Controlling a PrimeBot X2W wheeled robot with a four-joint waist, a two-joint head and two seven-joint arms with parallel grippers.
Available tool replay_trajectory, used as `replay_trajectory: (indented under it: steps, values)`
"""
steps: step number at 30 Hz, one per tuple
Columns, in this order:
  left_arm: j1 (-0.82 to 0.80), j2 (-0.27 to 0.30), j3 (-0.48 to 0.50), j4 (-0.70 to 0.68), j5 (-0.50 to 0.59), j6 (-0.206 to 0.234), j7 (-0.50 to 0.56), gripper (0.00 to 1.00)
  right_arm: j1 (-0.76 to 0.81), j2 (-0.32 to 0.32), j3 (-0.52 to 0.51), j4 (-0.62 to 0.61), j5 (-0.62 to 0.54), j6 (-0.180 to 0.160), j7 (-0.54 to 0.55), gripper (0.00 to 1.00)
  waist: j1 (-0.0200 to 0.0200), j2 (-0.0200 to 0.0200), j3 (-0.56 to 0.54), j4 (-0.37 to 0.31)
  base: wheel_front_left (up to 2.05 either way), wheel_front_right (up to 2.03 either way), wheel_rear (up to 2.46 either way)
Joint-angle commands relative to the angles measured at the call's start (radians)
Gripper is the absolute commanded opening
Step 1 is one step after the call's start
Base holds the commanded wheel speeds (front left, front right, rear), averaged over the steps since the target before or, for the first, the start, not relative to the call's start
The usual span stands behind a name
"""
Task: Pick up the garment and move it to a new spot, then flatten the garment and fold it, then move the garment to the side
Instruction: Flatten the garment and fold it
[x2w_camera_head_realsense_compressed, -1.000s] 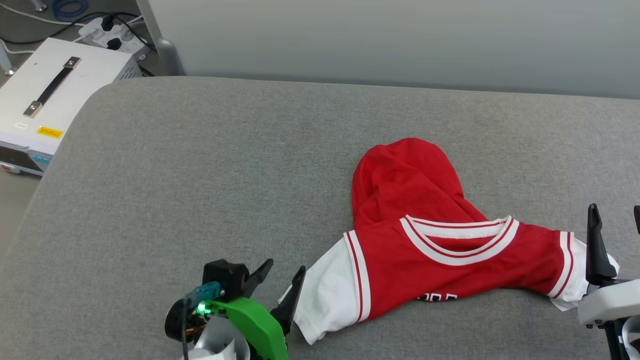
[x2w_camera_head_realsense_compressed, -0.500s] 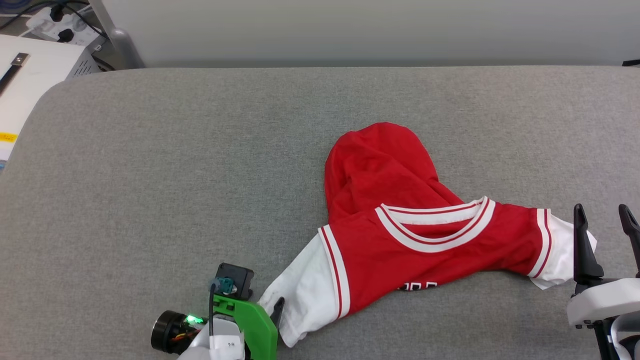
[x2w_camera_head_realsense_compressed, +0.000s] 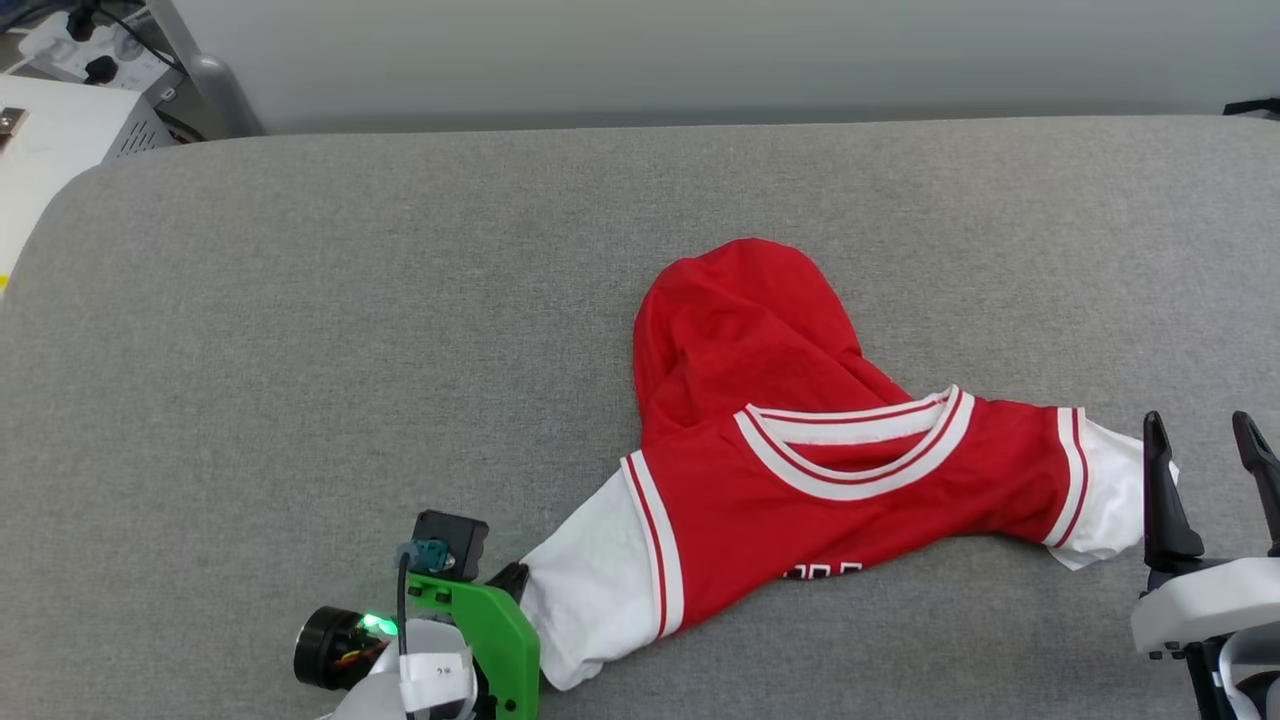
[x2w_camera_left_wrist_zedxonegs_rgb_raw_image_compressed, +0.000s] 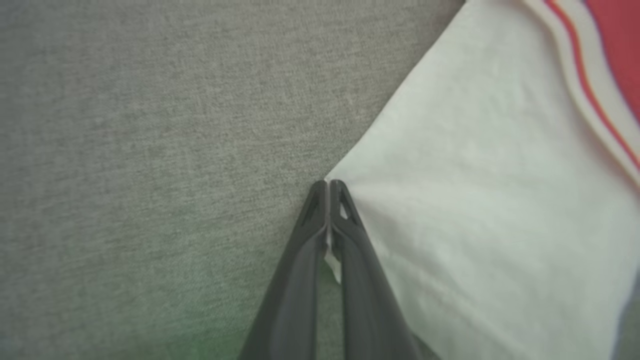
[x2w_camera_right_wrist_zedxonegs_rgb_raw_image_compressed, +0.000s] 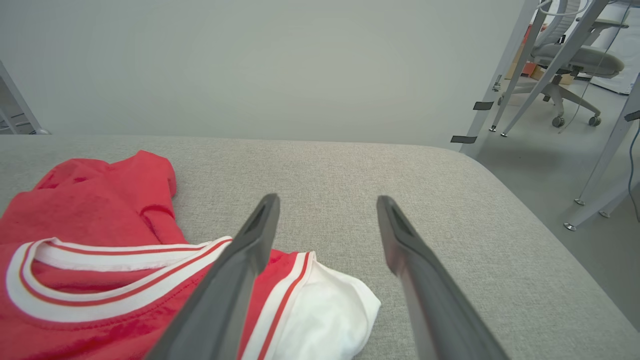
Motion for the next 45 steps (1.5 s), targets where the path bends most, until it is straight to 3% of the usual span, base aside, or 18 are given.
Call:
replay_trajectory:
  steps: [1,9,19,24,25,26,31,37,43,45]
  values:
    - [0.017,-0.002,0.005,0.027,-0.013,0.001,-0.01,0.0,-0.003,-0.005,0.002,0.006,0.005,-0.001,-0.006,1.0,0.0,-0.0001,-0.018,0.008,0.0,0.0,0.0]
    - [-0.037,0.027,0.108,-0.05,-0.05,0.026,-0.161,0.0,0.015,-0.006,0.031,0.038,0.004,-0.001,0.009,1.0,0.0,-0.0001,-0.068,0.022,0.0,0.0,0.0]
    - [-0.041,0.095,0.215,-0.053,-0.1,0.069,-0.167,0.0,0.024,-0.009,0.061,0.084,0.012,-0.001,0.033,1.0,0.0,-0.0001,-0.057,0.013,0.0,0.0,0.0]
    - [-0.015,0.102,0.213,-0.002,-0.118,0.056,-0.155,0.0,0.02,-0.017,0.062,0.106,0.015,-0.001,0.05,1.0,0.0,-0.0001,-0.049,0.011,0.0,0.0,0.0]
    - [-0.012,0.1,0.209,0.007,-0.118,0.051,-0.161,0.42,0.019,-0.019,0.062,0.109,0.016,-0.001,0.054,1.0,0.0,-0.0001,-0.049,0.013,0.0,0.0,0.0]
    - [-0.011,0.098,0.206,0.012,-0.118,0.049,-0.168,1.0,0.019,-0.022,0.061,0.111,0.017,-0.001,0.056,1.0,0.0,-0.0001,-0.05,0.015,0.0,0.0,0.0]
    - [-0.021,0.086,0.196,0.012,-0.108,0.025,-0.258,1.0,0.015,-0.042,0.06,0.113,0.021,-0.001,0.074,1.0,0.0,-0.0001,-0.064,0.037,0.0,0.0,0.0]
    - [0.008,0.07,0.188,-0.065,-0.125,-0.046,-0.404,1.0,0.026,-0.089,0.075,0.09,0.049,-0.001,0.157,1.0,0.0,-0.0001,-0.096,0.07,0.0,0.0,0.0]
    - [0.09,0.064,0.184,-0.182,-0.129,-0.047,-0.452,1.0,0.083,-0.18,0.127,0.012,0.128,-0.001,0.401,1.0,0.0,-0.0001,-0.103,0.103,0.0,0.0,0.0]
    - [0.112,0.068,0.172,-0.254,-0.124,-0.034,-0.433,1.0,0.128,-0.24,0.137,-0.051,0.187,-0.001,0.649,1.0,0.0,-0.0001,-0.082,0.127,0.0,0.0,0.0]
